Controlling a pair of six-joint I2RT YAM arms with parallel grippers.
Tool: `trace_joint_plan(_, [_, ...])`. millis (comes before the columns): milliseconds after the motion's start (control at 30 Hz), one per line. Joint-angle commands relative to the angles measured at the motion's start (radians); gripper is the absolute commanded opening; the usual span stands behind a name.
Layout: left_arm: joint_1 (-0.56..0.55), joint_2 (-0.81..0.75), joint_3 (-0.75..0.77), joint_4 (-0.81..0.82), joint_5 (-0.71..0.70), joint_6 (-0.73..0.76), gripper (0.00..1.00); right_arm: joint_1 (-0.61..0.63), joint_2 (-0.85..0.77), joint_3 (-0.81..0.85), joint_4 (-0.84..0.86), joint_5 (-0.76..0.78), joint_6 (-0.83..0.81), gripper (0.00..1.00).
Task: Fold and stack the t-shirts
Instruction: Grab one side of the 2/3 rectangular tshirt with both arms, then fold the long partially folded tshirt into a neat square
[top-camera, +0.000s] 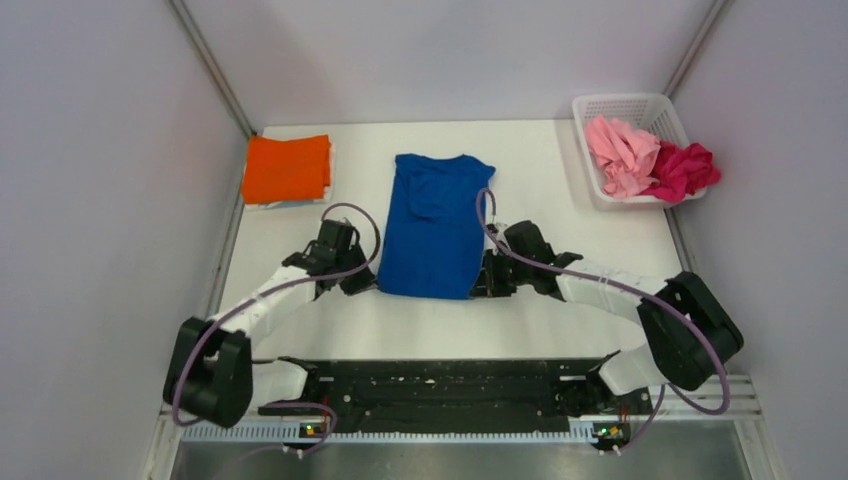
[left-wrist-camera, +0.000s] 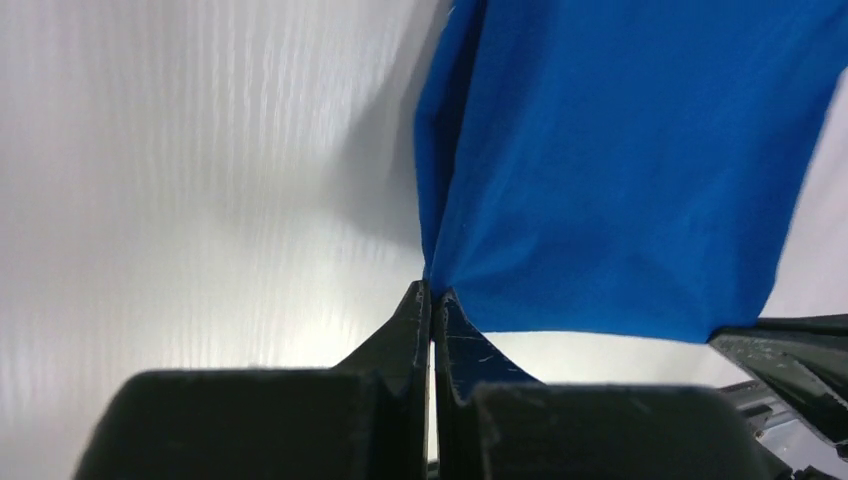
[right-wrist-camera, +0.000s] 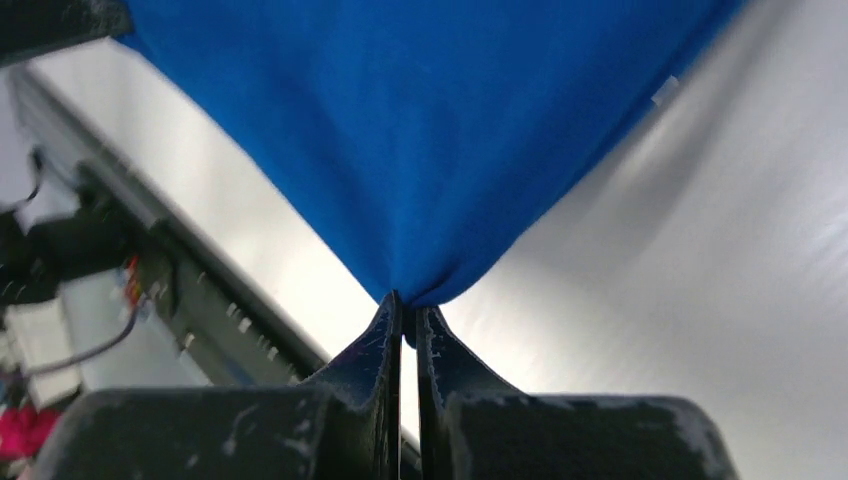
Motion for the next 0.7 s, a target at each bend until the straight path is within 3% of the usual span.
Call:
trace_joint_plan(0, [-0.043, -0.256, 0.011, -0.231, -0.114, -0.034, 0.0, 0.047, -0.149, -0.016, -0.084, -0.324, -0.038, 0.0])
trace_joint_plan(133, [-0.071, -0.503, 0.029, -0.334, -0.141, -0.051, 0.0, 0.073, -0.263, 0.002, -0.124, -0.451, -0.03, 0.0])
trace_joint_plan(267, [-0.073, -0.633, 0.089, -0.384, -0.18, -0.044, 0.0, 0.073, -0.355, 0.021, -0.087, -0.589, 0.041, 0.0])
trace_joint_plan(467, [-0.073, -0.648, 0.179, -0.326, -0.195, -0.02, 0.0, 0.071, -0.446, 0.024, -0.057, -0.615, 0.098, 0.0])
trace_joint_plan(667, [-0.073, -0.564, 0.223, -0.217, -0.207, 0.014, 0.0, 0.009, -0.448, 0.036, -0.075, -0.597, 0.092, 0.0])
